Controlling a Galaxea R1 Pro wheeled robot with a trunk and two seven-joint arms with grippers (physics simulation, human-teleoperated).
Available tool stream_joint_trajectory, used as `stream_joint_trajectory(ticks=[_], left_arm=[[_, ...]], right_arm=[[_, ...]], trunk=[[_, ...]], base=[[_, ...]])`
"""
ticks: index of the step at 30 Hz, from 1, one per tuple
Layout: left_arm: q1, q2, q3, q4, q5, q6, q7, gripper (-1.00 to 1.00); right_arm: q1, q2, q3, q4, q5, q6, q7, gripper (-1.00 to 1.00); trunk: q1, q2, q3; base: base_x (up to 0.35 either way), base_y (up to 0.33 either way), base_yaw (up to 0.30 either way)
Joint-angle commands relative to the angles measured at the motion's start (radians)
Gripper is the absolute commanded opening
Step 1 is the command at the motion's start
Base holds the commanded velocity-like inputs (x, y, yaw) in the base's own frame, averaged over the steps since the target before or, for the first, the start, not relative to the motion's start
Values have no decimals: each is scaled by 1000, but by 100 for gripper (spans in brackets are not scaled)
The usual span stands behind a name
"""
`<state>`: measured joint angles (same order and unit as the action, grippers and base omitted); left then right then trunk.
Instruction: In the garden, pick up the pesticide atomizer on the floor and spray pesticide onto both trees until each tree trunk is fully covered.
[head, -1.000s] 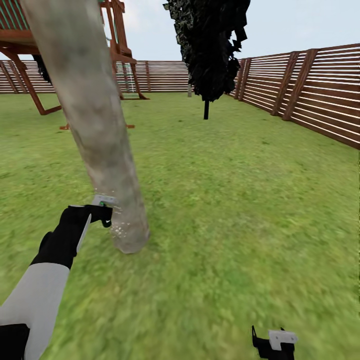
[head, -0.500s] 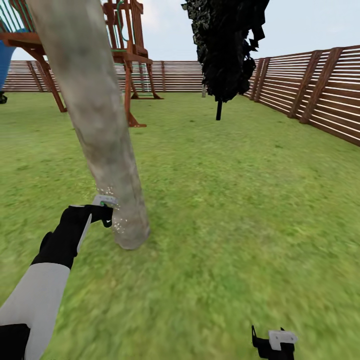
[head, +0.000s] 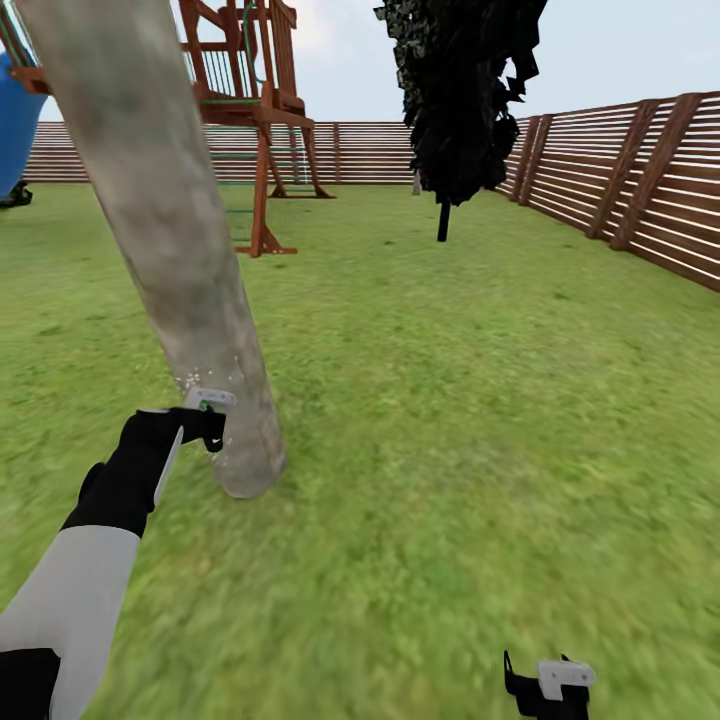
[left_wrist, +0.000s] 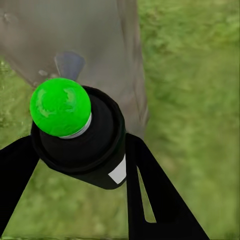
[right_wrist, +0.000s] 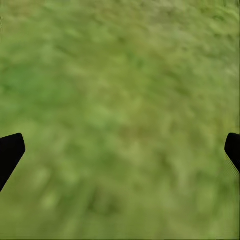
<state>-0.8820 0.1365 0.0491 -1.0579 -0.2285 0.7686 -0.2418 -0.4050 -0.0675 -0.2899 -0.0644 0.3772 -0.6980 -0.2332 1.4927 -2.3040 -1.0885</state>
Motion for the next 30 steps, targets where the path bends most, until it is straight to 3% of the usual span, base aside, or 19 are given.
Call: stream_joint_trajectory(ticks=[1,10,18,23,26,30], left_arm=[[0,0,0,1,0,0,1,-100],[1,2,-1,16,0,-2,1,-100],[4,4,1,19,0,0,27,-100],[54,16,10,21,0,-3,40,-100],[89,9,9,21,3,-4,108,-100],[99,6,17,21,6,-3,122,-100]], right_arm=[[0,0,0,0,0,0,0,100],[0,0,0,1,0,0,0,100],[0,0,0,1,0,0,0,100],[0,0,0,0,0,0,0,100],[0,0,0,0,0,0,0,100],[0,0,0,1,0,0,0,100]], trunk=[[0,0,0],[0,0,0],[0,0,0],[0,0,0],[0,0,0],[0,0,0]], base=[[0,-273,275],[0,-273,277],[115,-257,33],[143,-247,20],[96,-261,243],[220,-187,205]])
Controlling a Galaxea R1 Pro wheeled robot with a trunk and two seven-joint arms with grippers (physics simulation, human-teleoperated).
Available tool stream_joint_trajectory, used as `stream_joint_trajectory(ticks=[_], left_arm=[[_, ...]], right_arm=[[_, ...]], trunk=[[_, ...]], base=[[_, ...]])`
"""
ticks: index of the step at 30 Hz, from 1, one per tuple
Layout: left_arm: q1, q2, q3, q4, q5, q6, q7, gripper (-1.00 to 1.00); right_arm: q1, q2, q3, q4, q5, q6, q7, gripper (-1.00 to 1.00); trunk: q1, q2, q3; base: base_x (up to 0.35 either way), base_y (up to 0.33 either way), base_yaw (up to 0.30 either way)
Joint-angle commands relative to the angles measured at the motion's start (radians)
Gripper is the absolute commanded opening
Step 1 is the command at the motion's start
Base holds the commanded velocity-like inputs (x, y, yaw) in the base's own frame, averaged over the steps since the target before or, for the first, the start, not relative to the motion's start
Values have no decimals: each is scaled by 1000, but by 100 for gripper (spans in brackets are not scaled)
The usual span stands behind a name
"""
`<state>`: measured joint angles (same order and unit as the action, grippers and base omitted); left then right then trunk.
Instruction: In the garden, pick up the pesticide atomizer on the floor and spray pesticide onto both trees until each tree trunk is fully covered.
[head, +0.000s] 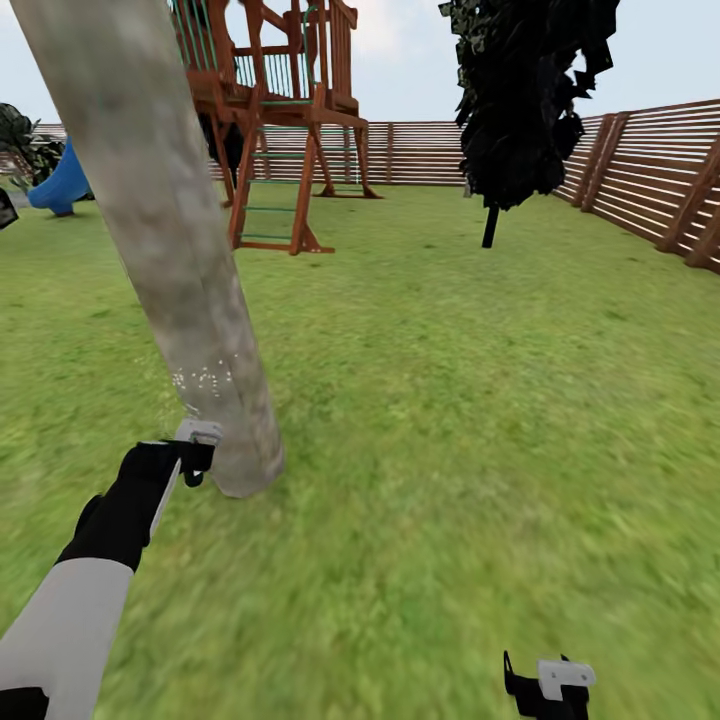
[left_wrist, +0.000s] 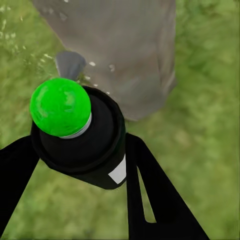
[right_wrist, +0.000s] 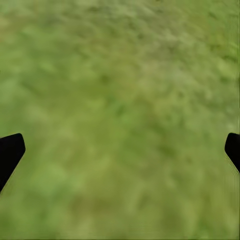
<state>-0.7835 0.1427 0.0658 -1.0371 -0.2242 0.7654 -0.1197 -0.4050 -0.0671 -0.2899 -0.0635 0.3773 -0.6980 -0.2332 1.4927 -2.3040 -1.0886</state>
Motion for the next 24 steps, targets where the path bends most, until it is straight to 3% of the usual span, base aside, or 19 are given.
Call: stream_joint_trajectory(ticks=[1,3,5,9,10,12,15,18,20,24], left_arm=[[5,1,17,0,2,0,0,-100],[15,3,71,0,1,-2,-1,-100],[19,-7,93,0,0,-5,-1,-100],[21,-82,97,0,-4,-8,-1,-100],[21,-88,98,1,-4,-9,-1,-100],[36,-78,105,10,-5,-10,0,-100],[72,-17,106,18,-4,-11,42,-100],[83,-22,104,22,4,-12,48,-100],[92,-37,105,58,5,-59,49,-100],[94,-42,107,134,7,-115,51,-100]], right_arm=[[0,0,0,0,0,0,0,100],[0,0,0,0,0,0,0,100],[0,0,0,1,0,0,0,100],[0,0,0,1,0,0,0,100],[0,0,0,0,0,0,0,100],[0,0,0,0,0,0,0,100],[0,0,0,1,0,0,0,100],[0,0,0,1,0,0,0,100],[0,0,0,1,0,0,0,100],[0,0,0,1,0,0,0,100]], trunk=[[0,0,0],[0,0,0],[0,0,0],[0,0,0],[0,0,0],[0,0,0],[0,0,0],[0,0,0],[0,0,0],[0,0,0]], base=[[267,-98,41],[124,-38,16],[24,-7,3],[3,-1,0],[0,0,0],[0,0,0],[0,0,77],[27,-18,245],[202,-139,144],[235,-161,20]])
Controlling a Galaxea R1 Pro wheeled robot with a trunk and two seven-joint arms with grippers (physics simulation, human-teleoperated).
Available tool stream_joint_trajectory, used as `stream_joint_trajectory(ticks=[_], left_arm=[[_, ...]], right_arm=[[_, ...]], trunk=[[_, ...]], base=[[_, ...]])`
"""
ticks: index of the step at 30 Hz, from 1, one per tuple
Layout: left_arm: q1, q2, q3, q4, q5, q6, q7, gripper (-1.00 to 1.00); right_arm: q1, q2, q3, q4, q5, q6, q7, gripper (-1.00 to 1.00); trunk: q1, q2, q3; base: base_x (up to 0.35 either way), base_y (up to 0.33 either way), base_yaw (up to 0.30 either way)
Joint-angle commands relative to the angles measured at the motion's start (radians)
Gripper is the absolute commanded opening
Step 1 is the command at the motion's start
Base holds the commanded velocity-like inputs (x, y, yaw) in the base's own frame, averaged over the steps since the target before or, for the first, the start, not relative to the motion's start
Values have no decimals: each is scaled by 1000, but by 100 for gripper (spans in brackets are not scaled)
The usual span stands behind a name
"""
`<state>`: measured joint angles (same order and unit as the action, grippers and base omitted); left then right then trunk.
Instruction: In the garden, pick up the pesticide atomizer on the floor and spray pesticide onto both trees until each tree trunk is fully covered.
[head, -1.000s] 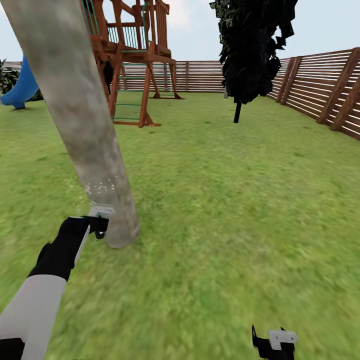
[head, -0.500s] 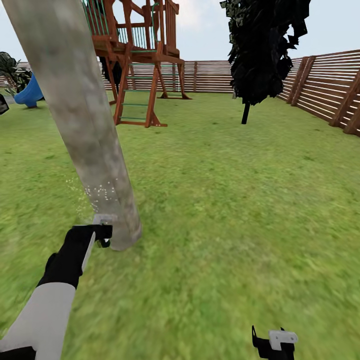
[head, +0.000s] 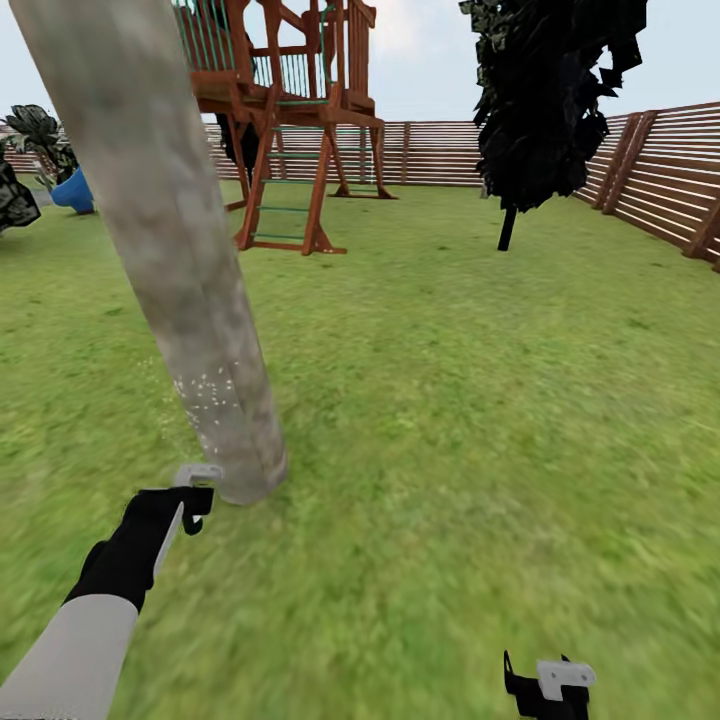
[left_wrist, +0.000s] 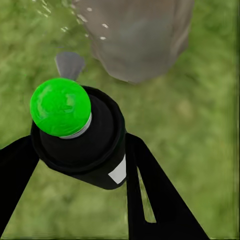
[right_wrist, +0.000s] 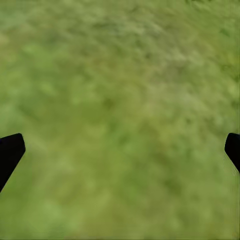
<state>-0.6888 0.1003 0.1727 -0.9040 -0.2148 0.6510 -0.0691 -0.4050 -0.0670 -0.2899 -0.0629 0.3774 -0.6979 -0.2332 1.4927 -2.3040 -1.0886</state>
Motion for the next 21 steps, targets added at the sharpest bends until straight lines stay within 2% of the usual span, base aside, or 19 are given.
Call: stream_joint_trajectory(ticks=[1,8,11,16,18,19,21], left_arm=[[0,0,0,15,-2,-6,0,-100],[8,0,0,26,-4,-24,-1,-100],[19,1,1,49,-5,-122,0,-100],[22,0,1,54,0,-136,0,-100],[22,-1,1,55,-2,-136,0,-100],[23,1,1,77,-5,-136,7,-100],[27,5,2,122,-6,-137,60,-100]], right_arm=[[0,0,0,0,0,0,0,100],[0,1,0,0,1,0,1,100],[0,1,0,0,1,0,2,100],[0,1,0,0,1,0,1,100],[0,1,0,0,1,0,2,100],[0,1,0,0,1,0,1,100],[0,1,0,0,1,0,2,100]], trunk=[[0,0,0],[0,0,0],[0,0,0],[0,0,0],[0,0,0],[0,0,0],[0,0,0]], base=[[240,-166,2],[185,-216,16],[53,-266,235],[0,-98,274],[126,-194,96],[154,-226,17],[156,-234,3]])
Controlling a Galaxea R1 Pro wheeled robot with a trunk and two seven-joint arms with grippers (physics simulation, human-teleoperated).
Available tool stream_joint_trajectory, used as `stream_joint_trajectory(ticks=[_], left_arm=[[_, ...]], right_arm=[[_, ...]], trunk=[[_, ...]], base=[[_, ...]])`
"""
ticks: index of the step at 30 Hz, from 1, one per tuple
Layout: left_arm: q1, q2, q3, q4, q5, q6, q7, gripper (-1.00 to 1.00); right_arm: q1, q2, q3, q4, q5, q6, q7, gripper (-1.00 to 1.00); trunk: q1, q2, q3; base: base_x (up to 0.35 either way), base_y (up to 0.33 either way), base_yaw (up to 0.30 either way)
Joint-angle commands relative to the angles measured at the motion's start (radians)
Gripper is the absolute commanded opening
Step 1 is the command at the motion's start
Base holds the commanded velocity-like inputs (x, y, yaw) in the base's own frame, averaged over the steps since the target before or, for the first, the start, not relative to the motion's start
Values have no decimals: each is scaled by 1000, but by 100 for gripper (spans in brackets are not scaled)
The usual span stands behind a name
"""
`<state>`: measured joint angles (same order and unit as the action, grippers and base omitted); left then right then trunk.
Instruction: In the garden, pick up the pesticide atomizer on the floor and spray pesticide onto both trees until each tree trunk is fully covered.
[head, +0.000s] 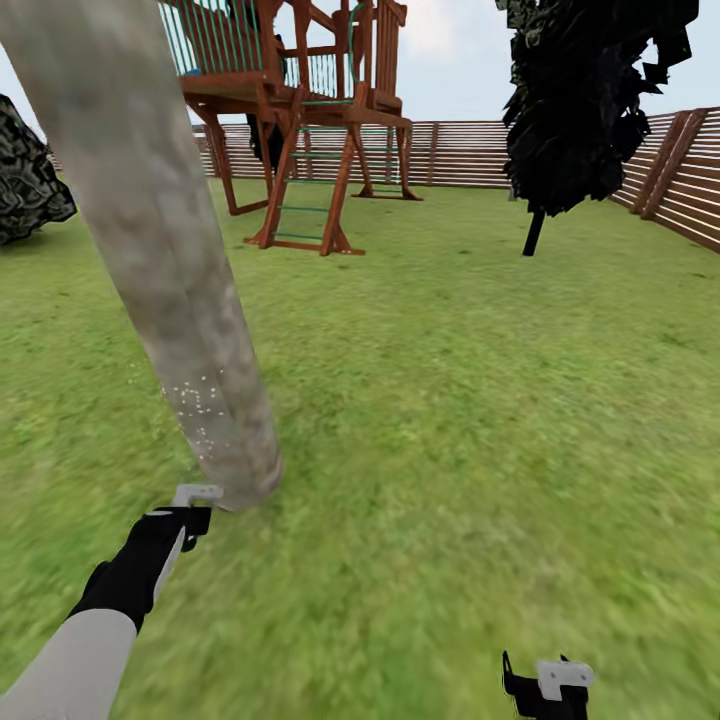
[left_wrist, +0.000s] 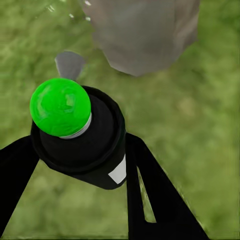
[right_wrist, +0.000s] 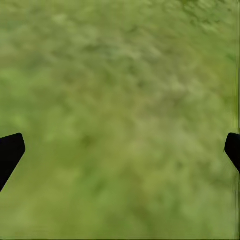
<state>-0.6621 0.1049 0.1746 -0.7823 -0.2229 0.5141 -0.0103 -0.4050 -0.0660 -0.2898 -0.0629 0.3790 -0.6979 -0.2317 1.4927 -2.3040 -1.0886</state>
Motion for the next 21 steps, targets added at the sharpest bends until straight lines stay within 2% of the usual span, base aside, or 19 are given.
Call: stream_joint_trajectory(ticks=[1,4,6,7,9,10,14,21], left_arm=[[1,0,-1,3,3,0,9,-100],[1,-1,0,11,5,0,14,-100],[1,0,7,46,5,-1,15,-100],[1,0,29,52,5,-2,14,-100],[1,0,98,58,3,-36,13,-100],[1,2,106,59,2,-44,13,-100],[2,13,114,61,-4,-52,10,-100],[1,12,113,61,-2,-51,13,-100]], right_arm=[[0,0,0,0,0,0,0,100],[0,0,0,0,0,0,0,100],[0,0,0,0,-1,0,0,100],[0,0,0,0,-1,0,0,100],[0,0,0,0,-2,0,0,100],[0,0,0,0,-2,0,0,100],[0,1,0,0,-2,0,0,100],[0,2,0,0,-2,0,0,100]], trunk=[[0,0,0],[0,0,0],[0,0,0],[0,0,0],[0,0,0],[0,0,0],[0,0,0],[0,0,0]], base=[[138,-244,0],[112,-255,0],[70,-264,0],[24,-270,0],[7,-272,10],[2,-233,88],[0,-59,223],[57,-1,249]])
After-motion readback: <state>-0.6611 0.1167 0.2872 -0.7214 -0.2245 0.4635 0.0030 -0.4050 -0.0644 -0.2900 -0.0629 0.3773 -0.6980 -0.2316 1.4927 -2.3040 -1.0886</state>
